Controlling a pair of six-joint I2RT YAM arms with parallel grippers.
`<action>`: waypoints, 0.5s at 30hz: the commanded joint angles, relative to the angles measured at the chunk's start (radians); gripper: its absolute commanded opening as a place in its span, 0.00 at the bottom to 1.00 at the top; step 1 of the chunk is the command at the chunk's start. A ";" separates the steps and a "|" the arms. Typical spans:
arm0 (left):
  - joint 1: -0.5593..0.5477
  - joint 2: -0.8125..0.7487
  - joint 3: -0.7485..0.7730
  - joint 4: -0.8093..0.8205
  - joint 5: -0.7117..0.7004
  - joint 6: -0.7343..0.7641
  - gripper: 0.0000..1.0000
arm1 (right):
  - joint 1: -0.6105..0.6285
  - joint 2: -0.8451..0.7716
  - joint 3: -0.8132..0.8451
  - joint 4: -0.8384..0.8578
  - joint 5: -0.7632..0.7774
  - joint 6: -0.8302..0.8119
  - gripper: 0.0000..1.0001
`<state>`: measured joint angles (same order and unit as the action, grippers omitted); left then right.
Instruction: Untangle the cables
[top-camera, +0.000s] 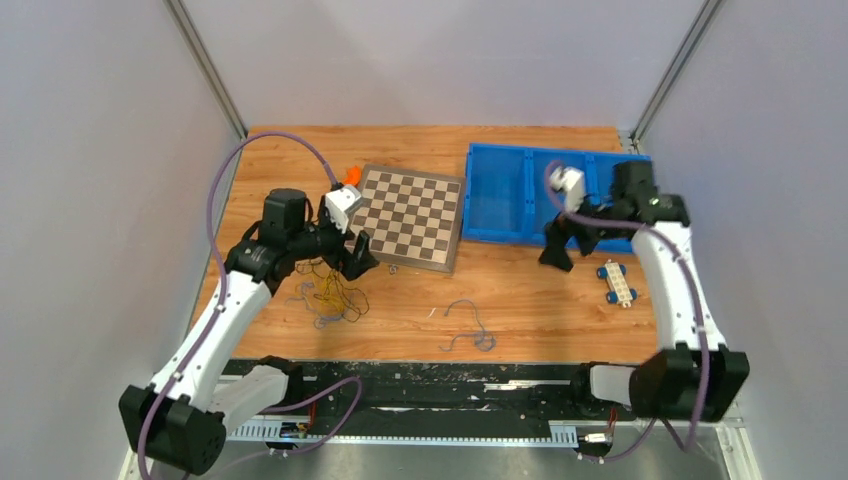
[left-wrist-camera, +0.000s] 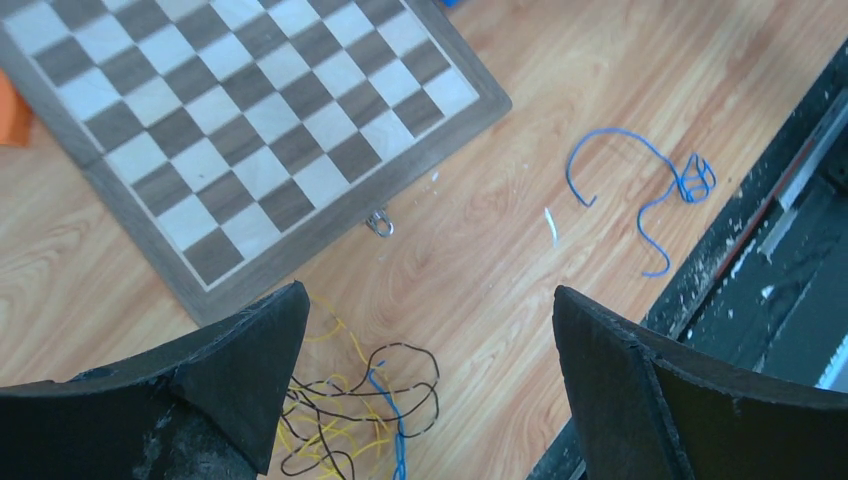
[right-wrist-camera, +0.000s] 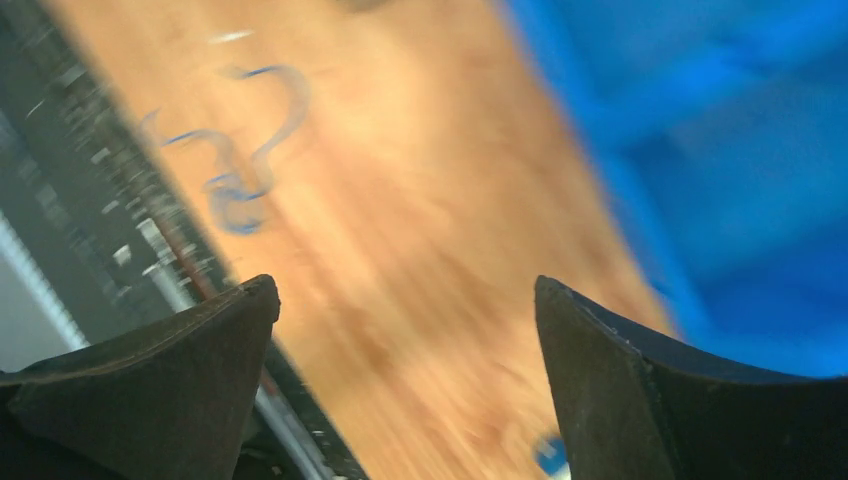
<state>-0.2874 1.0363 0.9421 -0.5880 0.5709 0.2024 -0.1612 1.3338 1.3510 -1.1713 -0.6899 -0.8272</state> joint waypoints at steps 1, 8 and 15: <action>0.024 -0.102 -0.033 0.111 -0.075 -0.166 1.00 | 0.286 -0.186 -0.257 0.074 0.058 0.010 1.00; 0.163 -0.068 0.002 0.098 -0.046 -0.340 1.00 | 0.671 -0.242 -0.492 0.339 0.199 0.167 1.00; 0.186 -0.085 -0.007 0.063 -0.126 -0.317 1.00 | 0.826 -0.121 -0.565 0.449 0.241 0.154 1.00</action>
<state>-0.1040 0.9829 0.9176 -0.5316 0.4984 -0.0853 0.5922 1.1645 0.8082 -0.8631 -0.4946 -0.6945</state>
